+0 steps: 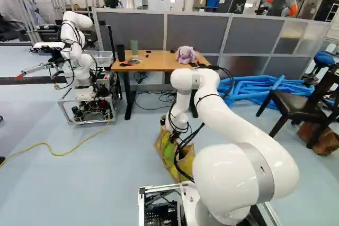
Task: Pick up the bag on the ground and place it on the table
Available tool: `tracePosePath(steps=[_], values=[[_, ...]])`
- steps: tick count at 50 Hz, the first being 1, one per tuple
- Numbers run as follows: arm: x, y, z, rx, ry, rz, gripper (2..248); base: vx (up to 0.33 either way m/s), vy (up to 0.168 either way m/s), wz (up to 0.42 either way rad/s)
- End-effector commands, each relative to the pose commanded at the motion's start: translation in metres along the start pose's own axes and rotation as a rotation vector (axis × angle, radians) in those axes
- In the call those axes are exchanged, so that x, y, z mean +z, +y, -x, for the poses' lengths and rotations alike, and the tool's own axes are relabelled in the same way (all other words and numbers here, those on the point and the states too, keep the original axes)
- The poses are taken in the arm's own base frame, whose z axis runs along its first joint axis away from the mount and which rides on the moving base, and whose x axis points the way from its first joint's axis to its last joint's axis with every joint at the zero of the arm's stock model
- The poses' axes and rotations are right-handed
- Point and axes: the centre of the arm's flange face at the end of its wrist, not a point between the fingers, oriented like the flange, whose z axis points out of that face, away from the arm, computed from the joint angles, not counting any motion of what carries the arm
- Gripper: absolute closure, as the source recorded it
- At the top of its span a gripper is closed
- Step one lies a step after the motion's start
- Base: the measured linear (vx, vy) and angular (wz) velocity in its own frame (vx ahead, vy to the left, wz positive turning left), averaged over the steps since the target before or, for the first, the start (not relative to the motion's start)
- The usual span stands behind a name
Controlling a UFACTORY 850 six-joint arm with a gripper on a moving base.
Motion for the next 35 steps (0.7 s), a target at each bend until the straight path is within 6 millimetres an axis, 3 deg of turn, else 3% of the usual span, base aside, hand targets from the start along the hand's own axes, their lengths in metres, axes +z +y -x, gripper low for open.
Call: tracePosePath(steps=[3, 4, 8, 9, 13, 14, 35], values=[[0.000, 0.000, 0.000, 0.000, 0.000, 0.000, 140, 0.000, 0.000, 0.000], [0.000, 0.000, 0.000, 0.000, 0.000, 0.000, 178, 0.000, 0.000, 0.000], [0.000, 0.000, 0.000, 0.000, 0.000, 0.000, 178, 0.000, 0.000, 0.000], [0.000, 0.000, 0.000, 0.000, 0.000, 0.000, 215, 0.000, 0.000, 0.000], [0.000, 0.000, 0.000, 0.000, 0.000, 0.000, 215, 0.000, 0.000, 0.000], [0.000, 0.000, 0.000, 0.000, 0.000, 0.000, 227, 0.000, 0.000, 0.000], [-0.018, 0.001, -0.004, 0.003, 0.002, 0.002, 227, 0.000, 0.000, 0.000]])
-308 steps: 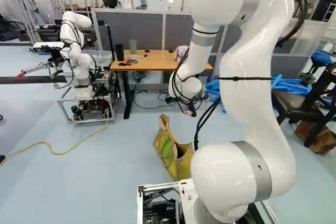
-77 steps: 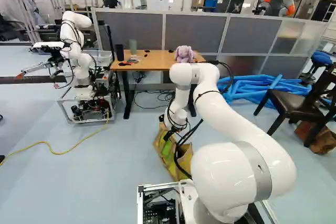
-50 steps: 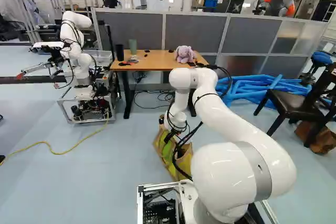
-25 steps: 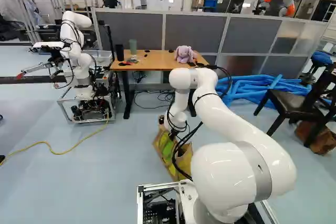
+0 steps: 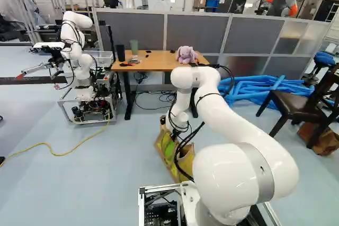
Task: Pick up the bag on the ground and place it on the table
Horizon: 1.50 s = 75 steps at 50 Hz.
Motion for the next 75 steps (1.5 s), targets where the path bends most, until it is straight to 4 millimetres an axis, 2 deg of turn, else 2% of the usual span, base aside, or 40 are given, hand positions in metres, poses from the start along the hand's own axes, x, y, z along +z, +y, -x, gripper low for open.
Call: tracePosePath(steps=[75], values=[[-0.105, 0.011, -0.025, 0.096, -0.071, 0.015, 227, 0.000, 0.000, 0.000]])
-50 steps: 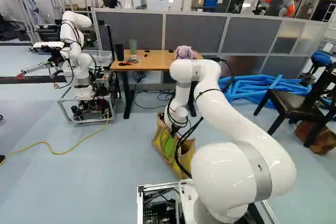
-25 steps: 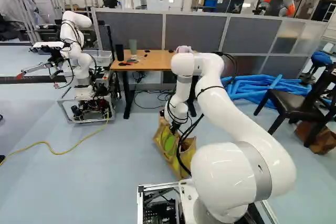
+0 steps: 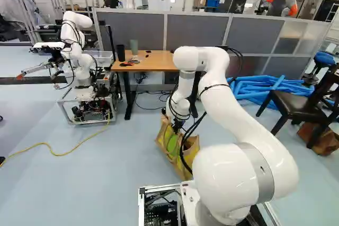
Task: Pick up the bag on the ground and place it on the table
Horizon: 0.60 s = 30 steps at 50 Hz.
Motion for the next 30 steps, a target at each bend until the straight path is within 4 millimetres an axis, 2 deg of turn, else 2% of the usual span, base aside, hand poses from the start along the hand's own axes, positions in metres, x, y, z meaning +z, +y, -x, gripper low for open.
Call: tracePosePath(steps=[30], values=[[-0.042, 0.005, -0.010, 0.100, -0.043, 0.003, 227, 0.000, 0.000, 0.000]])
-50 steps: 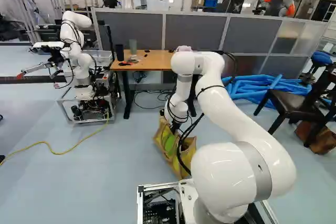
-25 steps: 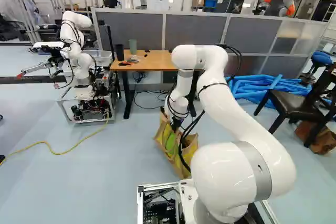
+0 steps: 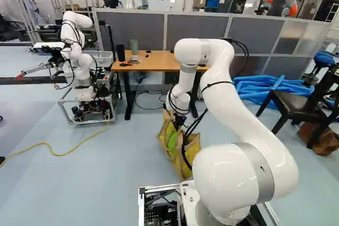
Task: Pick up the bag on the ground and place it on the table
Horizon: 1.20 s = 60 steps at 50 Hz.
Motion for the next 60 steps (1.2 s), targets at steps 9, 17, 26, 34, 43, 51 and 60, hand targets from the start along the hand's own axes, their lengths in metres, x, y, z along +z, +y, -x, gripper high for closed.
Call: tracePosePath(steps=[9, 17, 26, 34, 43, 51, 60], values=[[-0.013, 0.001, -0.002, 0.017, -0.015, -0.004, 227, 0.000, 0.000, 0.000], [-0.024, 0.001, -0.004, 0.021, -0.025, -0.007, 227, 0.000, 0.000, 0.000], [-0.038, 0.002, -0.008, 0.022, -0.024, -0.007, 227, 0.000, 0.000, 0.000], [-0.049, 0.004, -0.011, 0.022, -0.017, -0.005, 227, 0.000, 0.000, 0.000], [-0.062, 0.005, -0.015, 0.022, -0.015, -0.004, 227, 0.000, 0.000, 0.000], [-0.074, 0.005, -0.017, 0.022, -0.017, -0.005, 227, 0.000, 0.000, 0.000], [-0.086, 0.007, -0.021, 0.022, -0.019, -0.006, 227, 0.000, 0.000, 0.000]])
